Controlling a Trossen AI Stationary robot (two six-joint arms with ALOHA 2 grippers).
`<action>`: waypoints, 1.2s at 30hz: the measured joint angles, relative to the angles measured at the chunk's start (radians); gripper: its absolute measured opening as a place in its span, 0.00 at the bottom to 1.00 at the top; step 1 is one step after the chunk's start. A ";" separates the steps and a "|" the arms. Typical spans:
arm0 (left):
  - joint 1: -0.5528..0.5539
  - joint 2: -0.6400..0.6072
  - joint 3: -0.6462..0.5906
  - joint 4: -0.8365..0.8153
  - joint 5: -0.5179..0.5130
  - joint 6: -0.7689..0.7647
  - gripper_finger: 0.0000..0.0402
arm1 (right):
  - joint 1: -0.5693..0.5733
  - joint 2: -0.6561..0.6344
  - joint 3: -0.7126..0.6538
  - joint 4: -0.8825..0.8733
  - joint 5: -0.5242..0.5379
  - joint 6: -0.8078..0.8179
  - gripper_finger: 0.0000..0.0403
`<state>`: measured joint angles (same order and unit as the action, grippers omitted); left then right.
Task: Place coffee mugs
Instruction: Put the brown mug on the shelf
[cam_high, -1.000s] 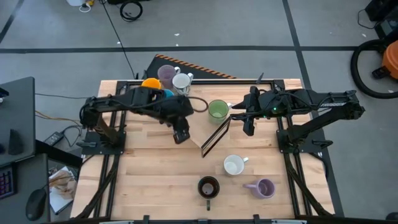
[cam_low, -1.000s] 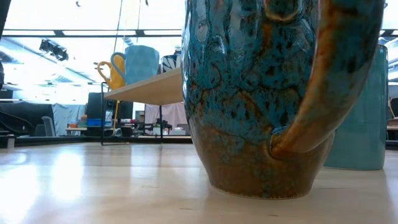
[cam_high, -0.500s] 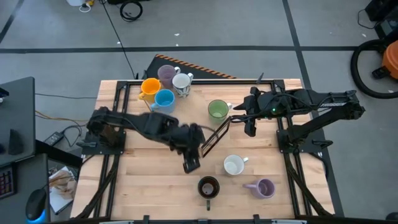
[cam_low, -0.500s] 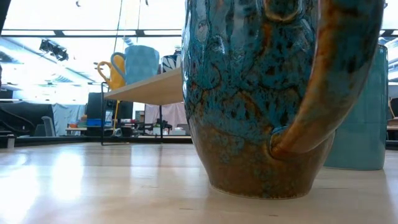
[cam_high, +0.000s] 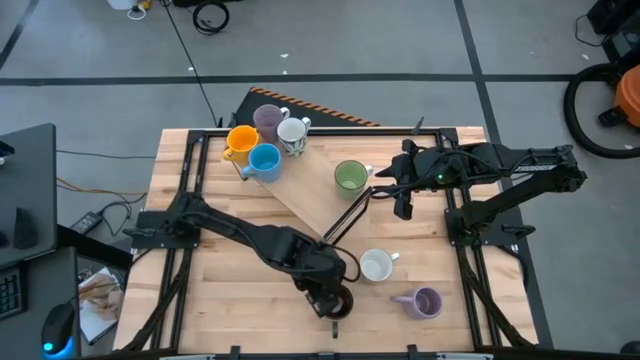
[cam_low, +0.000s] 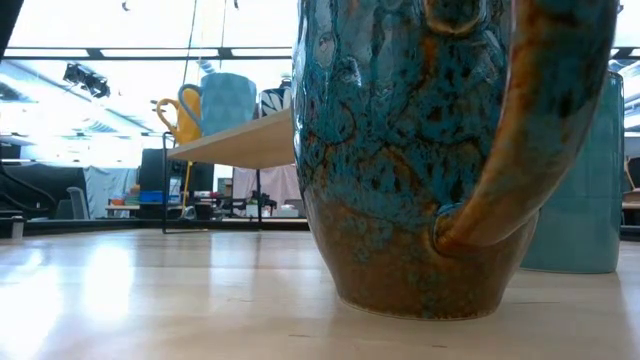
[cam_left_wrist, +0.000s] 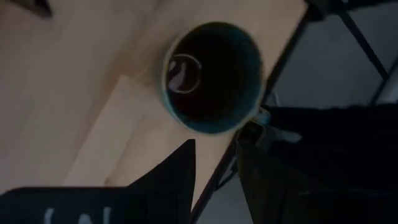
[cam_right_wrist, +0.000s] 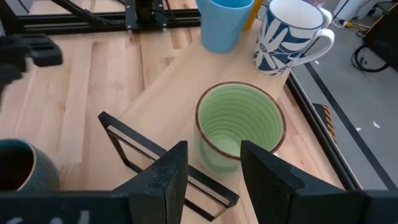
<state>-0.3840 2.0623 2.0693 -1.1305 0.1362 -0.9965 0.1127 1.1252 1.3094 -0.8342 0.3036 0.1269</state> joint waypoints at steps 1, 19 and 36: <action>0.000 0.004 0.000 -0.002 -0.002 -0.022 0.31 | 0.000 0.000 0.000 0.000 -0.004 0.000 0.38; 0.000 0.006 -0.208 0.230 -0.052 -0.247 0.31 | 0.000 0.000 0.000 -0.042 -0.033 0.005 0.38; -0.008 0.006 -0.226 0.387 -0.047 -0.362 0.31 | 0.000 0.000 0.000 -0.049 -0.037 0.009 0.38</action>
<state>-0.3916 2.0686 1.8436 -0.7435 0.0894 -1.3585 0.1127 1.1252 1.3094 -0.8833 0.2670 0.1360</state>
